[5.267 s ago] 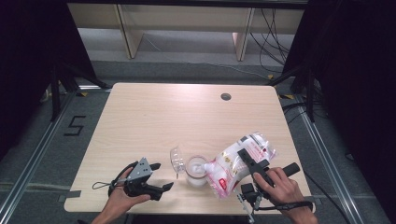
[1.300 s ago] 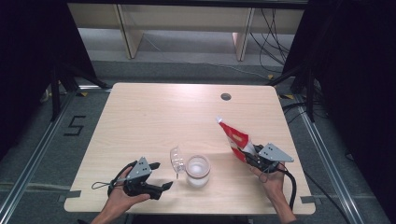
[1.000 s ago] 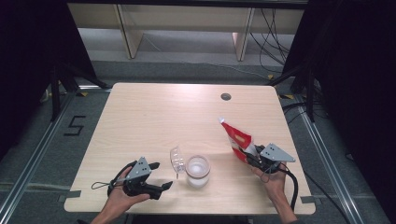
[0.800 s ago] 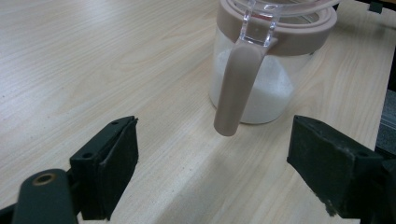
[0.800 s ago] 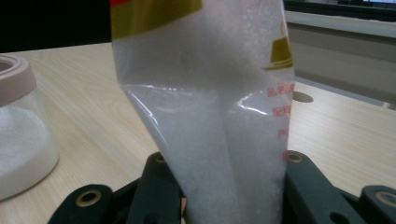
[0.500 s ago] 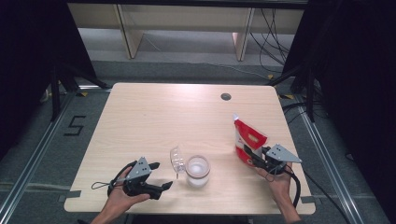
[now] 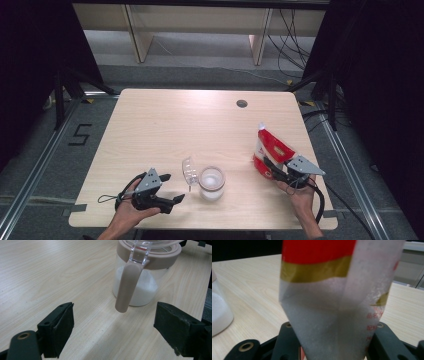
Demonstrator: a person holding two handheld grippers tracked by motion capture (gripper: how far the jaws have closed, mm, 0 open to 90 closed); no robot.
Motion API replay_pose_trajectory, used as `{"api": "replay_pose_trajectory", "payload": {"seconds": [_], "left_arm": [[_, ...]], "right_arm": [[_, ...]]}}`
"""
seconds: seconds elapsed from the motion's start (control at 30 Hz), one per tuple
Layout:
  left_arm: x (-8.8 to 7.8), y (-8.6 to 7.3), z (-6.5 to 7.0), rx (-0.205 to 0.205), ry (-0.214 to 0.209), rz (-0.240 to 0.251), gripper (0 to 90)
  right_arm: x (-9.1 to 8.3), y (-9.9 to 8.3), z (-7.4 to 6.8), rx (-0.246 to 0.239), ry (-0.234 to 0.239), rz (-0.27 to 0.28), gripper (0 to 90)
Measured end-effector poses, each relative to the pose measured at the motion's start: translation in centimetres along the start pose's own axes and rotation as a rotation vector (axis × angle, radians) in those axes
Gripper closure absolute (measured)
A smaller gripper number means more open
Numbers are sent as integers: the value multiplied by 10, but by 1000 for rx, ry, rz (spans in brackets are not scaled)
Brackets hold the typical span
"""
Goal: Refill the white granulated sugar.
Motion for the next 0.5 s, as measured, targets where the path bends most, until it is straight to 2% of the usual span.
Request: {"api": "replay_pose_trajectory", "payload": {"seconds": [0.03, 0.1, 0.13, 0.17, 0.2, 0.23, 0.33, 0.37, 0.43, 0.5], "left_arm": [[0, 0, -1, 8, 5, -7, 157], [-1, 0, 0, 7, 7, -6, 158], [0, 0, 0, 5, 0, -2, 158], [0, 0, 0, 0, 0, 0, 158], [-1, 0, -1, 4, 4, -3, 158], [-1, 0, 0, 0, 7, -2, 158], [-1, 0, 0, -1, 6, -2, 157], [-1, 0, 0, -1, 6, -2, 157], [-1, 0, -1, 0, 6, 2, 157], [-1, 0, -1, -1, 1, 2, 158]], "right_arm": [[-1, 0, -2, 19, -7, 1, 608], [-1, 0, -1, 8, 0, -3, 605], [-1, 0, -1, 30, -7, -5, 602], [-1, 0, 1, 17, -13, -4, 598], [-1, 0, -1, 35, -6, -4, 592], [0, 0, -1, 37, 3, 6, 588], [-1, 0, 0, 34, 3, -6, 554], [-2, 1, 0, 81, -8, -11, 513], [-4, 3, 0, 99, -21, -6, 480], [-5, 3, 0, 92, -30, -13, 470]]}}
Point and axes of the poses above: each handheld gripper's, and its own axes: x roughly forward along the jaws, y roughly out of its top, z roughly to its right, the point moved 5 cm from there along x, roughly forward along the jaws, and after that the axes turned 9 degrees about -x, right-handed, at the moved point
